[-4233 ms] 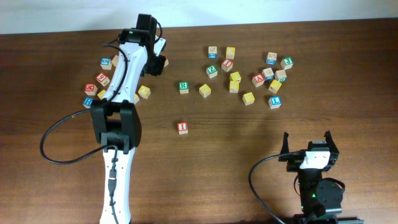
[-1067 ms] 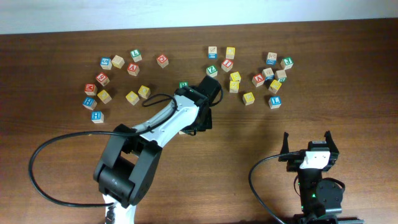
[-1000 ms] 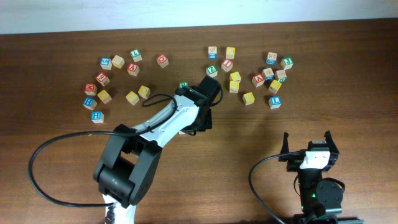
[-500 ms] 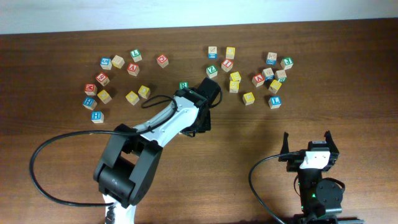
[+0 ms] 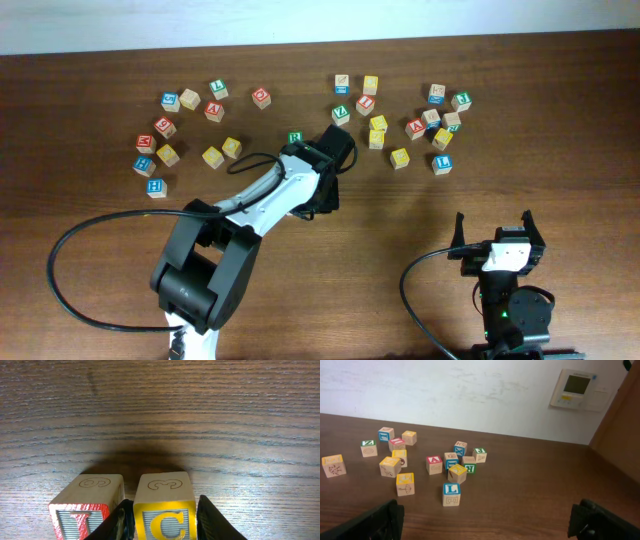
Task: Spell out ICRA
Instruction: 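Lower the C block right of the red block and release, then move the left gripper to the green R block and grasp it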
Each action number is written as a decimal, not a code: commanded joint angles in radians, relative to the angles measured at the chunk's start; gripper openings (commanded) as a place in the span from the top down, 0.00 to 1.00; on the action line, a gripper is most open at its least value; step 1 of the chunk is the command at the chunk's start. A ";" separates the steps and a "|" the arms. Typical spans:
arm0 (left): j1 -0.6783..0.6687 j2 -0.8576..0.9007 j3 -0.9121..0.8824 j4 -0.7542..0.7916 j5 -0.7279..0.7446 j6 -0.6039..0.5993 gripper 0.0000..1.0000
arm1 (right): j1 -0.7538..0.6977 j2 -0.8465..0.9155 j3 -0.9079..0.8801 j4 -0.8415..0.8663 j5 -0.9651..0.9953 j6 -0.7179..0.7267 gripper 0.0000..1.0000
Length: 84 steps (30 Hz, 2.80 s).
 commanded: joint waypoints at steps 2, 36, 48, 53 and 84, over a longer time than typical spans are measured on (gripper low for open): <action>-0.006 -0.002 0.025 -0.026 0.006 -0.009 0.68 | -0.007 -0.008 -0.007 -0.004 0.008 0.001 0.02; 0.448 -0.002 0.628 -0.480 -0.113 0.059 0.01 | -0.007 -0.008 -0.007 -0.004 0.008 0.001 0.02; 0.404 0.005 0.616 -0.292 0.202 0.280 0.15 | -0.007 -0.008 -0.007 -0.004 0.008 0.001 0.02; 0.342 0.042 0.616 -0.296 0.171 0.281 0.13 | -0.007 -0.008 -0.007 -0.004 0.008 0.001 0.02; 0.315 0.141 0.616 -0.345 0.172 0.280 0.25 | -0.007 -0.008 -0.007 -0.004 0.008 0.001 0.02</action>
